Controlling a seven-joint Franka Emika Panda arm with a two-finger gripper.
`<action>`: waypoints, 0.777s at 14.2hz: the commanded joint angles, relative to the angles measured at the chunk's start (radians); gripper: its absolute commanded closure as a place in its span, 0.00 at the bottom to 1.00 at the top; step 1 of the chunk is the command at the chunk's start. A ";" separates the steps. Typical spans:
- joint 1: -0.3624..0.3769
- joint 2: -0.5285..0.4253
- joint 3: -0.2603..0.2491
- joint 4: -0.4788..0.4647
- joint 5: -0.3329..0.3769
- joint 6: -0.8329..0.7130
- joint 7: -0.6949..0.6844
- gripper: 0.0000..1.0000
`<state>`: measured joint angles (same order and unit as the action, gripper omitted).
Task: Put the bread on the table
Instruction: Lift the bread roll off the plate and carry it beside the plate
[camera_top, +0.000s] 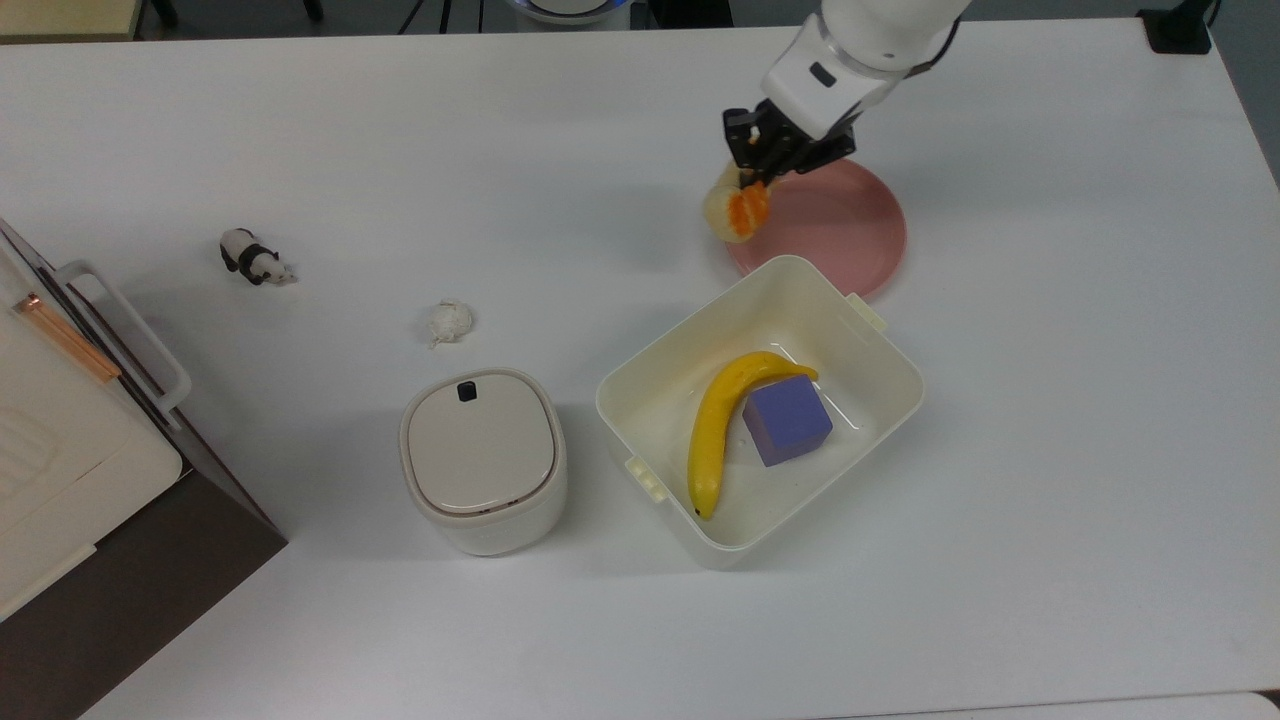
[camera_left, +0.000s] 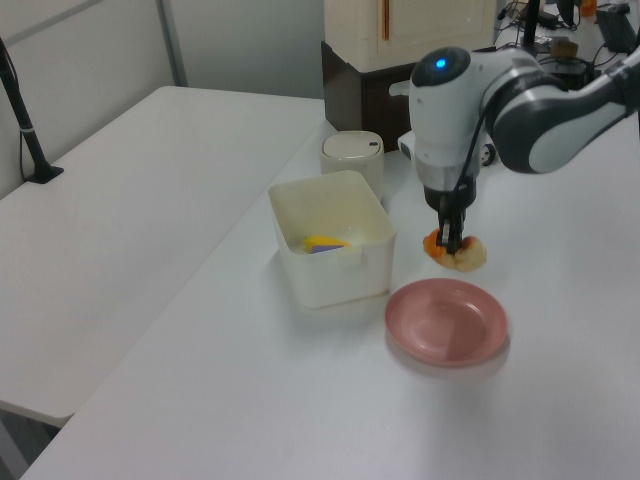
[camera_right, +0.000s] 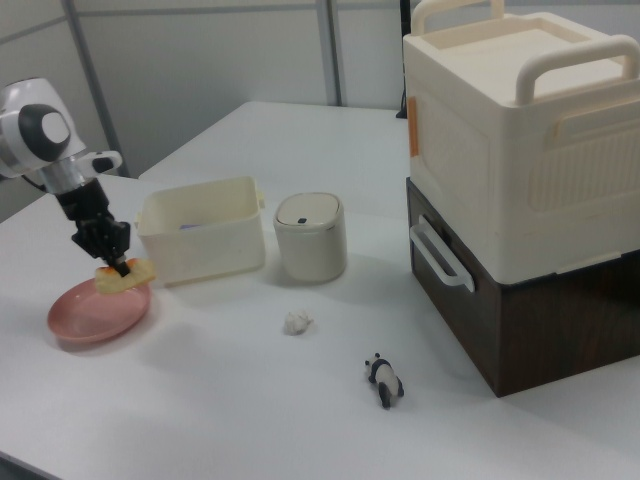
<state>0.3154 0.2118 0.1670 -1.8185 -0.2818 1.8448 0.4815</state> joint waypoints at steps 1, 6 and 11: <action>-0.097 -0.020 -0.023 0.007 0.023 -0.032 -0.176 1.00; -0.281 0.015 -0.026 -0.002 0.007 0.076 -0.282 1.00; -0.297 0.054 -0.026 -0.044 -0.048 0.123 -0.291 1.00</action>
<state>-0.0008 0.2595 0.1428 -1.8174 -0.2935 1.9264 0.1942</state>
